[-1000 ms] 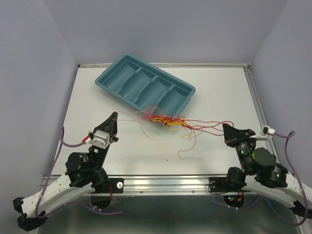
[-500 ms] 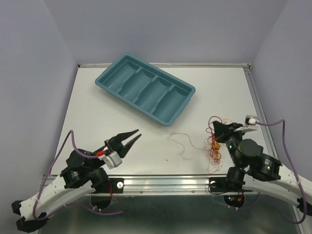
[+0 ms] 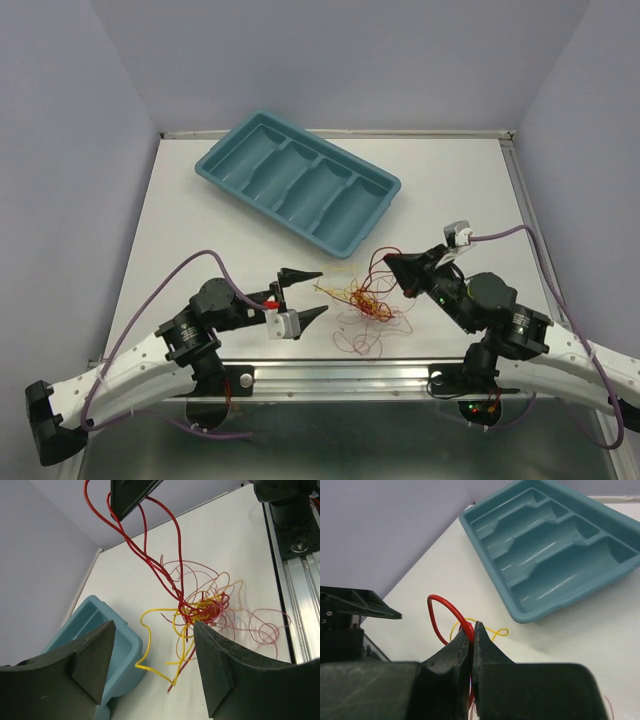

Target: Untangle the cables

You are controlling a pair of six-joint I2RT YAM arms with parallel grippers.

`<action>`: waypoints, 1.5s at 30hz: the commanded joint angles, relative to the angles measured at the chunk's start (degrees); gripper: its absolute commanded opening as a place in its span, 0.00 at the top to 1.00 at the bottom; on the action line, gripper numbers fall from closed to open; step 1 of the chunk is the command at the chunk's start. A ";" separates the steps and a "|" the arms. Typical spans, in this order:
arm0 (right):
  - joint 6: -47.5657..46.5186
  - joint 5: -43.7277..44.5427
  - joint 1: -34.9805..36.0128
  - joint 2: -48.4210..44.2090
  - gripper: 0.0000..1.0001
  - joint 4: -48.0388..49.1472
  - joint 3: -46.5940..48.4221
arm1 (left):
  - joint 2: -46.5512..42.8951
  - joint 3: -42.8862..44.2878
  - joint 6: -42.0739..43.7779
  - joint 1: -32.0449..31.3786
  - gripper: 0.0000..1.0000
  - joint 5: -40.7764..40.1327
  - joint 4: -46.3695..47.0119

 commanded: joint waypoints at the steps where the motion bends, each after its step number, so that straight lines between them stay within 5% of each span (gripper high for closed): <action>1: -2.97 -12.34 -0.20 4.97 0.99 8.40 8.16 | 6.28 -0.48 -1.53 0.02 0.25 1.00 12.38; 10: -4.55 -22.28 -0.28 18.16 0.99 10.25 23.44 | 16.92 1.81 -2.41 0.02 0.27 -1.99 16.79; 19: -5.43 -21.85 -0.20 18.26 0.99 11.83 27.06 | 16.39 -2.41 -0.92 0.10 0.55 -3.75 17.75; 25: -5.17 -23.17 -0.28 18.87 1.00 12.01 28.99 | 24.29 2.42 -3.64 0.10 0.51 -5.94 19.25; 30: -4.64 -25.10 -0.20 19.22 0.99 12.80 30.23 | 28.08 3.30 -4.34 0.11 0.37 -6.56 20.21; 33: -4.47 -25.54 -0.28 19.75 0.99 13.07 31.81 | 30.37 4.09 -3.91 0.11 0.66 -6.91 20.21; 34: -4.38 -25.80 -0.28 19.84 0.99 13.15 32.94 | 31.59 4.35 -3.73 0.11 0.88 -7.52 20.04; 35: -4.29 -25.80 -0.20 19.84 0.99 13.15 33.56 | 32.21 4.62 -3.82 0.11 0.96 -8.14 19.95; 45: -5.17 -18.43 -0.20 14.66 1.00 11.93 45.50 | 36.60 5.32 -2.06 0.11 1.00 -8.15 18.72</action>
